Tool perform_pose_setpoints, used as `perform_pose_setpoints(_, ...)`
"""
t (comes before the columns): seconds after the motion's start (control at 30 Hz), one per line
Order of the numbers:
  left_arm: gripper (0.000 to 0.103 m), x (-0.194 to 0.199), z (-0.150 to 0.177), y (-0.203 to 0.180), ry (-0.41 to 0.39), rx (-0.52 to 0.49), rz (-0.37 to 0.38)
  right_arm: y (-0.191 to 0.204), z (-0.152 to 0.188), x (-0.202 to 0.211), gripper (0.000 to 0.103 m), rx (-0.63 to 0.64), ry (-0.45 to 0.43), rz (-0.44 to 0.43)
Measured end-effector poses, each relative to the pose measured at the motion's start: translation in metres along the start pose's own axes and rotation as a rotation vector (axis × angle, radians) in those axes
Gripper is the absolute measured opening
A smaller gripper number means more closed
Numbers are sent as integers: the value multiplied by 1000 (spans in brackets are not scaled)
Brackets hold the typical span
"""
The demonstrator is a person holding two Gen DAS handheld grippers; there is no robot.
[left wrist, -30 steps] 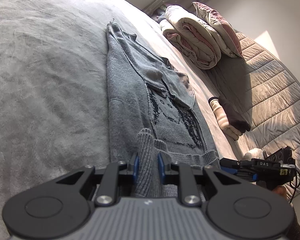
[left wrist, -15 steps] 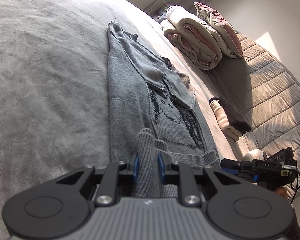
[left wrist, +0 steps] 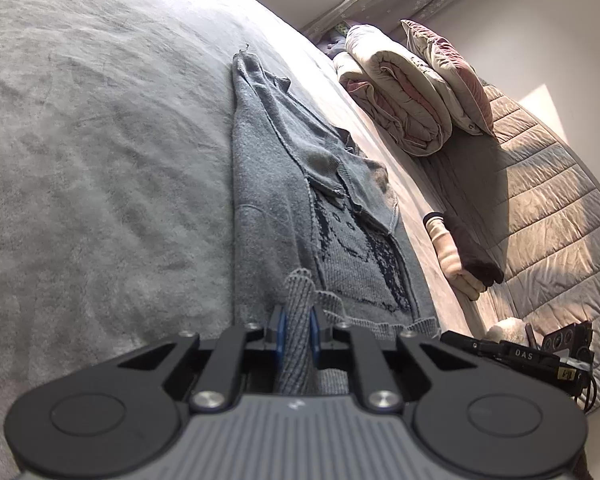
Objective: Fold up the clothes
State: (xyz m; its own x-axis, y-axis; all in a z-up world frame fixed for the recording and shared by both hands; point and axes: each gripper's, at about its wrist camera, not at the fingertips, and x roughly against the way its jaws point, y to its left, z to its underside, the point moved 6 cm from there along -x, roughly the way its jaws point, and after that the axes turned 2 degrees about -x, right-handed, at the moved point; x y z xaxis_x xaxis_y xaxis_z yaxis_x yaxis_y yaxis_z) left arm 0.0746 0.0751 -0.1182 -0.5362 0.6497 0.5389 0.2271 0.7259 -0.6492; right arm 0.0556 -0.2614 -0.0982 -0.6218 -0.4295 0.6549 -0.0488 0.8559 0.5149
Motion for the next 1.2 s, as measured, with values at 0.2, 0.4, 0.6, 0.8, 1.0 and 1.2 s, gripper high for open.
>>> perform_pose_setpoints(0.2,8,-1,3,-1,-22,4,-17,22,10,-10,38,208,12,47)
perform_pose_setpoints(0.4,6,5,3,-9,-115,18,-21,32,11,0,12,296,-59,82)
perform_pose_setpoints(0.6,6,11,-15,-18,-196,19,-20,31,-3,8,11,275,-161,106)
perform_pose_setpoints(0.8,6,0,-51,-26,-227,28,-3,31,-27,-1,11,265,-249,115)
perform_pose_setpoints(1.0,6,-27,-81,-11,-205,83,-21,21,-47,-20,11,209,-253,137)
perform_pose_setpoints(1.2,6,-41,-96,3,-214,111,-22,14,-64,-34,11,224,-264,173)
